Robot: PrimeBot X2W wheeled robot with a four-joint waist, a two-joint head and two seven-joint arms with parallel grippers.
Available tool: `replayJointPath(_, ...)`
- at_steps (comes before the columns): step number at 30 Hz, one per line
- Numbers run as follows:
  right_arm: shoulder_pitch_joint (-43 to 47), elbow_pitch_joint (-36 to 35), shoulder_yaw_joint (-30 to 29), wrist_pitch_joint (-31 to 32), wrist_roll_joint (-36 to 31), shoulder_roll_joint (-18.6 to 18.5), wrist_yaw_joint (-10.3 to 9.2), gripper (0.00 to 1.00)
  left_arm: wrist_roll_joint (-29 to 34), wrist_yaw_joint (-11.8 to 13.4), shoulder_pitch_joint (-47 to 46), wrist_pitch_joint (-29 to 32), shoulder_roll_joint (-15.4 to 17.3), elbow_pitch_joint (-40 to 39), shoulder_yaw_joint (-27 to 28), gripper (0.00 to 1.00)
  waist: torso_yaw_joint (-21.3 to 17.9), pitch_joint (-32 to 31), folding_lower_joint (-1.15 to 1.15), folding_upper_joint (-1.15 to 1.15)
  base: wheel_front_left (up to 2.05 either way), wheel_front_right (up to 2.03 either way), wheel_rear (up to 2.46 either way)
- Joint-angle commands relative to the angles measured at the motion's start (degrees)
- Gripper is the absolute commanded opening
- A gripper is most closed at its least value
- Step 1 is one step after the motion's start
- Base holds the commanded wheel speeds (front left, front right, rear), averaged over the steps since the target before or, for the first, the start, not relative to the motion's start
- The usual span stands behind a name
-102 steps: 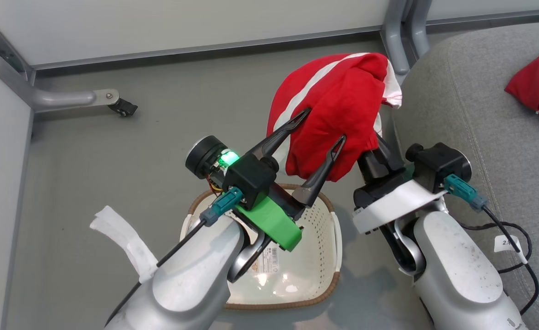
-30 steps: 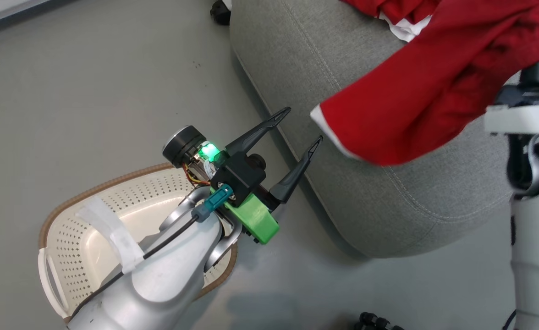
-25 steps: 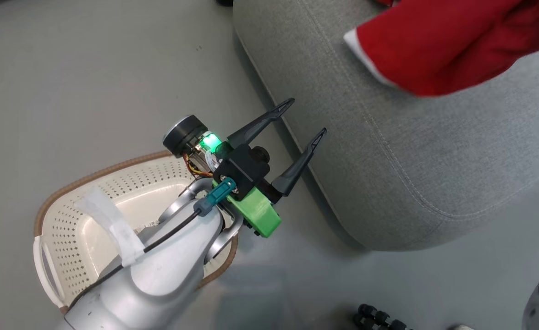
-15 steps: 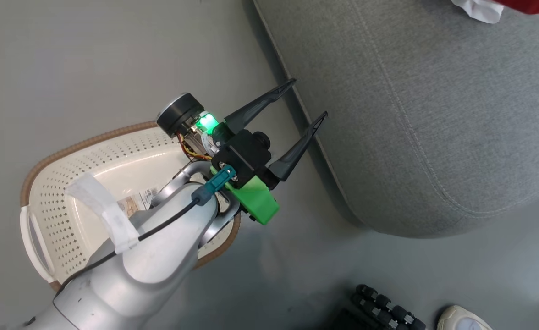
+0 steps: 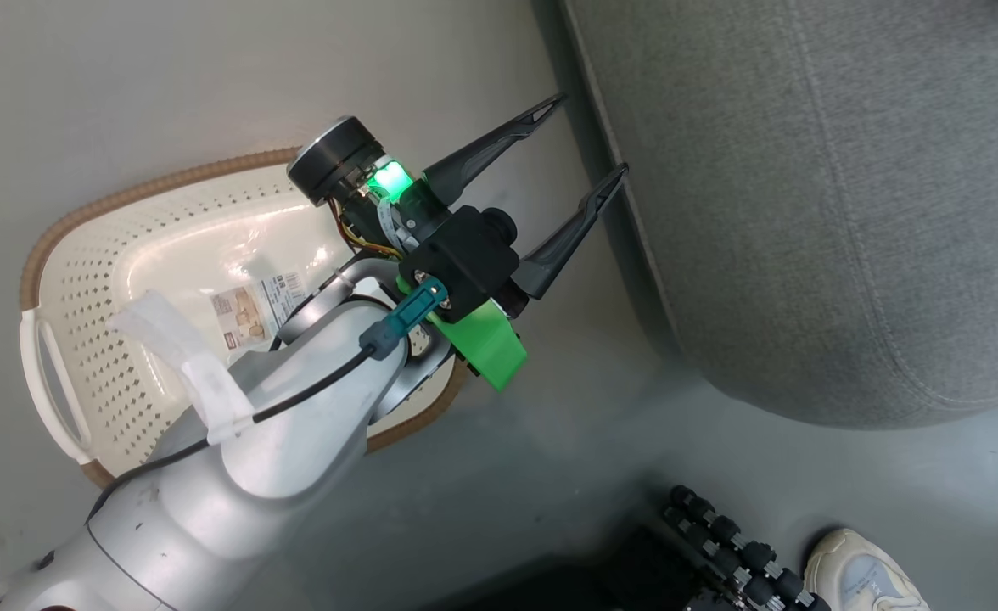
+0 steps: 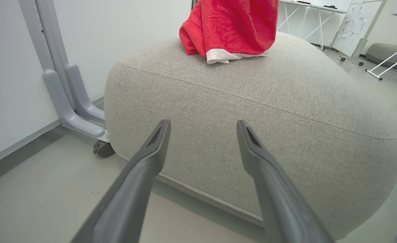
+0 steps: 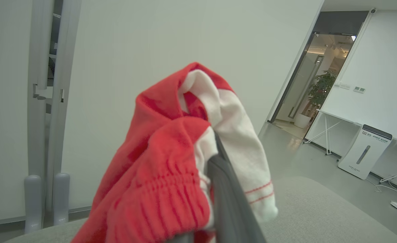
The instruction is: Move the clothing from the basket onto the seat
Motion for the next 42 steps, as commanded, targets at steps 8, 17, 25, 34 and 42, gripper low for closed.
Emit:
replayJointPath(8,3.3,6.8,-0.6,-0.1,-1.7,1.6,-0.04,0.0,0.2,0.5,-2.1,-0.2,0.7,-0.8,-0.1,1.0,2.7,3.9,0.0,0.0,0.0,0.0,0.0)
replayJointPath(17,5.1,12.9,-1.3,-0.1,-2.5,3.2,-0.04,0.0,-0.1,0.8,-2.6,-0.7,0.8,-0.8,-0.3,1.0,3.8,4.7,0.0,0.0,0.0,0.0,0.0)
replayJointPath(25,7.3,9.8,-1.6,-0.1,-2.6,4.6,-0.04,1.0,-0.8,1.4,-1.1,-1.4,0.6,0.2,-0.1,1.0,3.4,1.2,0.0,0.0,0.0,0.0,0.0)
replayJointPath(34,18.7,2.4,-0.2,-0.1,-0.8,7.3,-0.04,1.0,-2.4,2.4,2.8,-2.3,-0.1,1.3,1.4,1.0,2.9,-6.9,0.0,0.0,0.0,0.0,0.0)
replayJointPath(42,31.3,-6.5,3.4,-0.1,1.4,9.1,-0.04,1.0,-3.8,3.7,8.8,-2.3,-1.0,-0.1,5.1,1.0,4.4,-15.0,0.0,0.0,0.0,0.0,0.0)
